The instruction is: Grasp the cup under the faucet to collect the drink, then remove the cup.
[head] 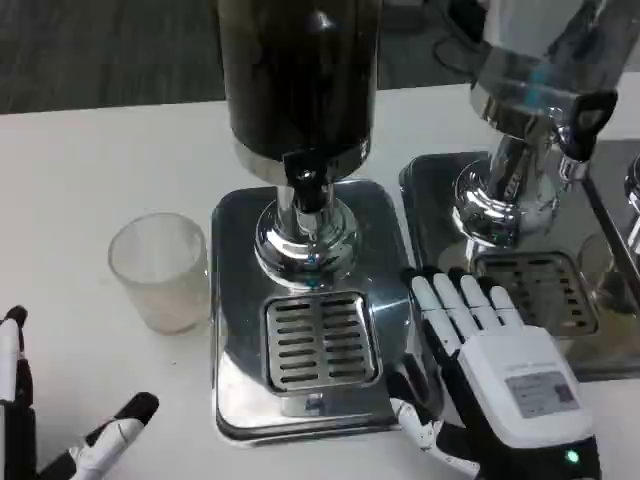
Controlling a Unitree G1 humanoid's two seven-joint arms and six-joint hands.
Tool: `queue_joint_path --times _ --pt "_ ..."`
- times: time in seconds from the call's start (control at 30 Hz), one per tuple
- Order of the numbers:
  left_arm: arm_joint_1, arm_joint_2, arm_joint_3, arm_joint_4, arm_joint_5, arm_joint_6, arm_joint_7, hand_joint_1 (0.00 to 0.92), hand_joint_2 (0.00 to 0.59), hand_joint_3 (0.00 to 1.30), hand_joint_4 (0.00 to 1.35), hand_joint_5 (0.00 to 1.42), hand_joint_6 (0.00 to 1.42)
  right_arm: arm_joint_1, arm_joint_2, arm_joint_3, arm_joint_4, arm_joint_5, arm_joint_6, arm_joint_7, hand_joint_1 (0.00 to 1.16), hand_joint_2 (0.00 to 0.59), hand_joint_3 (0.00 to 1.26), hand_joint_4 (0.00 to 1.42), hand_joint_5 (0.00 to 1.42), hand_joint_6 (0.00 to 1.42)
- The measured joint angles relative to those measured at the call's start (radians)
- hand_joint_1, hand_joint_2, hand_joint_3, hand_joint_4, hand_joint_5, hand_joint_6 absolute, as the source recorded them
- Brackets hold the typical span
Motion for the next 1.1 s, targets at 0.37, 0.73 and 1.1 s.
queue_joint_path --times 0.37,0.73,1.1 --pt "0.000 0.000 0.000 0.000 0.000 0.000 0.000 0.000 0.054 0.00 0.00 0.00 0.00 -0.001 0.002 0.007 0.001 0.000 0.000 0.000 0.34 0.435 0.00 0.00 0.00 0.00" --pt "-0.002 -0.006 0.021 0.000 -0.019 -0.008 0.020 0.000 0.045 0.00 0.00 0.00 0.00 -0.019 -0.012 0.023 0.001 -0.018 0.000 0.020 0.34 0.436 0.00 0.00 0.00 0.00" --pt "-0.090 0.042 0.097 0.032 -0.092 -0.067 0.008 0.000 0.000 0.00 0.00 0.00 0.00 -0.006 0.034 0.039 0.008 -0.026 0.028 0.013 0.34 0.436 0.00 0.00 0.00 0.00"
